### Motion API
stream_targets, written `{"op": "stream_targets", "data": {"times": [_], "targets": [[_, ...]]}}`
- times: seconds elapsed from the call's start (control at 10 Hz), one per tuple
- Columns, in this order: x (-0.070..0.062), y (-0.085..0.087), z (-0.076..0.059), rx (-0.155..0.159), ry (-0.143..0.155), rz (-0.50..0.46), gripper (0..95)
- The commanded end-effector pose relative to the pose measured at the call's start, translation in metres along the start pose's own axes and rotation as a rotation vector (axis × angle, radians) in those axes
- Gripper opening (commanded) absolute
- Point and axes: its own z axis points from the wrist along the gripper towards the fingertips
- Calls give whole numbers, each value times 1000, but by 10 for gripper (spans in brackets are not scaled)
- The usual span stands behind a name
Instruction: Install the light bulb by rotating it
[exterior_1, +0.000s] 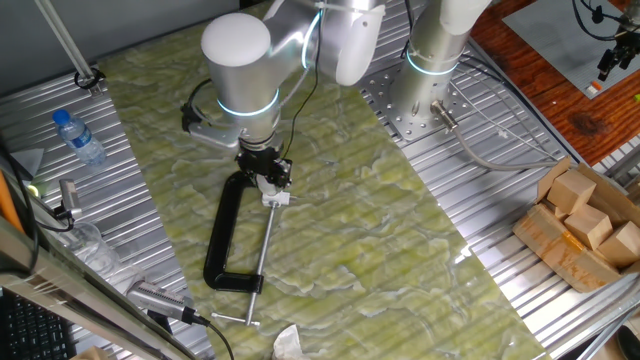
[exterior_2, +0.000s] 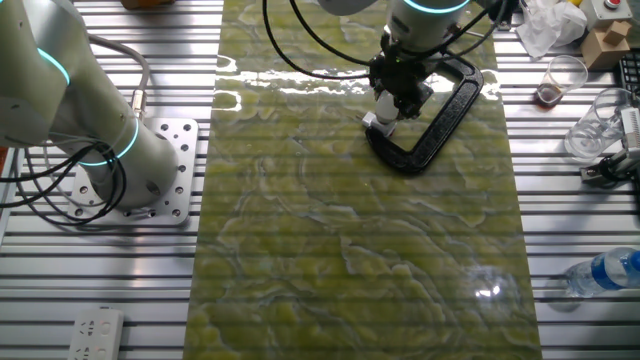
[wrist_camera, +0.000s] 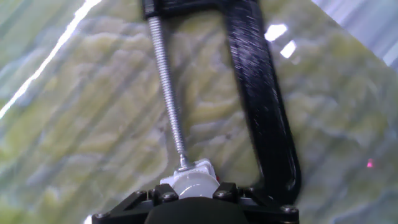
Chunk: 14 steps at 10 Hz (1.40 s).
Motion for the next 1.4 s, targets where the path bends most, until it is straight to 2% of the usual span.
{"op": "stream_targets", "data": {"times": [0.1, 0.5, 0.7, 0.9, 1.0, 1.1, 1.2, 1.4], "targets": [[0, 0, 0, 1, 7, 362, 0], [0, 0, 0, 8, 9, 536, 0], [0, 0, 0, 6, 10, 552, 0], [0, 0, 0, 13, 14, 528, 0], [0, 0, 0, 24, 16, 457, 380], [0, 0, 0, 27, 14, 383, 380], [0, 0, 0, 30, 15, 271, 570], [0, 0, -1, 34, 0, 58, 570]]}}
